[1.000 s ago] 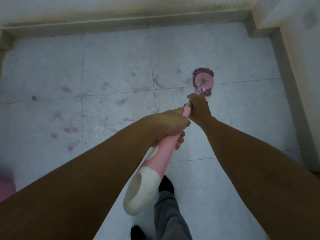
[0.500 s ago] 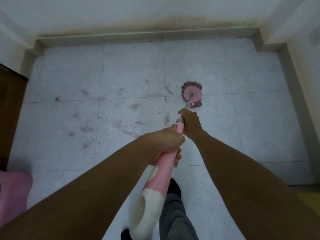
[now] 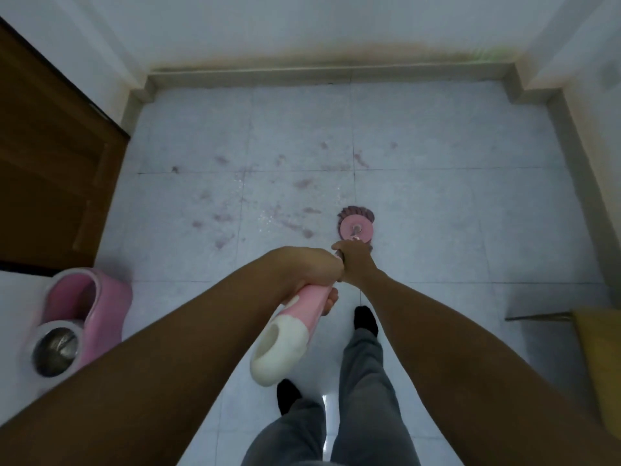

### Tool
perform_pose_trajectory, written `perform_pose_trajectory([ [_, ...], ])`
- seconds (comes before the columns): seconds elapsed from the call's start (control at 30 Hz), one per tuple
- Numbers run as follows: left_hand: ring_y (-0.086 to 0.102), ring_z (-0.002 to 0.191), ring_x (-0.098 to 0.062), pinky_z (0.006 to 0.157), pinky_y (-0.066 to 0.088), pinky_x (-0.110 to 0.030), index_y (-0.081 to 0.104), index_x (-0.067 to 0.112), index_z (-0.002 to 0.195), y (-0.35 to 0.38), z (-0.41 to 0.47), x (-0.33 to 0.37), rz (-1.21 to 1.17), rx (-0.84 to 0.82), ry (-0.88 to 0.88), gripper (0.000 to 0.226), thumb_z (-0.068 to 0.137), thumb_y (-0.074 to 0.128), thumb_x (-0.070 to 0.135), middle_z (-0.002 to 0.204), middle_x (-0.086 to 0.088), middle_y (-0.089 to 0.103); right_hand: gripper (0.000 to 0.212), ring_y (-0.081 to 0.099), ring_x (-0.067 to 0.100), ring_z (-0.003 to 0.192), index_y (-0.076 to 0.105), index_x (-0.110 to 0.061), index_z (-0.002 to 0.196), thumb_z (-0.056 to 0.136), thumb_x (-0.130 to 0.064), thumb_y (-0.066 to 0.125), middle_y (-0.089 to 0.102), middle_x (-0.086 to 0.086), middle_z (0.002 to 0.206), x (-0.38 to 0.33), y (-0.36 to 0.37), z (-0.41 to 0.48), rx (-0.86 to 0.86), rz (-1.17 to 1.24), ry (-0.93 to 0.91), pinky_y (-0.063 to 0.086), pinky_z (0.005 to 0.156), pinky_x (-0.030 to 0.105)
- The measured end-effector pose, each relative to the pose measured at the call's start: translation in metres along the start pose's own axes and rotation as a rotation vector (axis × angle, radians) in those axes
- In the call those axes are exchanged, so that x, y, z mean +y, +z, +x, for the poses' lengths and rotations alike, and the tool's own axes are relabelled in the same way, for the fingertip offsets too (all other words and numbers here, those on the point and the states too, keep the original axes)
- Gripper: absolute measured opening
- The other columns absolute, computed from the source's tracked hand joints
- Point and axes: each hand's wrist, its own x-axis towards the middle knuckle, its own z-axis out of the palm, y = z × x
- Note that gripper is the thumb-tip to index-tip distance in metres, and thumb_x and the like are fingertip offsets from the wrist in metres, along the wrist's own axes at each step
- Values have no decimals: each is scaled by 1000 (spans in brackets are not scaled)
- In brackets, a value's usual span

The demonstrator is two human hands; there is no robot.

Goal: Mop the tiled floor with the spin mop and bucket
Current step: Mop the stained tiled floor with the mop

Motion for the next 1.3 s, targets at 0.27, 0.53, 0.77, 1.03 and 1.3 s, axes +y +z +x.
perform_pose_trajectory([
  [0.27,47,34,-14,38,45,-19,50,12,126,-9,6,6,62,-40,12,29,99,49,21,58,-8,51,26,61,36,106,61,3,109,87,-9,55,64,23,110,11,13,20,56,97,123,50,96,45],
  [0.53,51,44,-12,42,48,-21,41,32,133,-32,60,96,98,-37,101,34,100,46,25,73,-8,53,24,62,31,97,61,3,109,86,-5,57,64,16,107,48,-40,113,131,1,72,53,84,39],
  [0.77,52,51,-14,43,48,-21,34,43,142,-45,140,214,56,-52,186,45,101,45,26,80,-9,53,29,60,37,105,60,4,115,87,-3,59,62,20,119,114,-111,233,185,-92,96,48,91,41],
  [1.03,53,56,-14,43,48,-22,30,44,144,-54,200,279,-24,-55,253,48,101,42,27,91,-11,54,28,64,36,95,63,3,103,76,-3,67,66,19,103,158,-147,331,177,-204,56,50,76,35],
  [1.3,55,56,-15,45,50,-24,25,48,146,-79,172,234,-77,12,197,53,101,43,25,89,-11,56,34,64,34,103,63,-1,113,80,-7,69,65,17,115,105,-107,322,141,-158,-29,52,91,40],
])
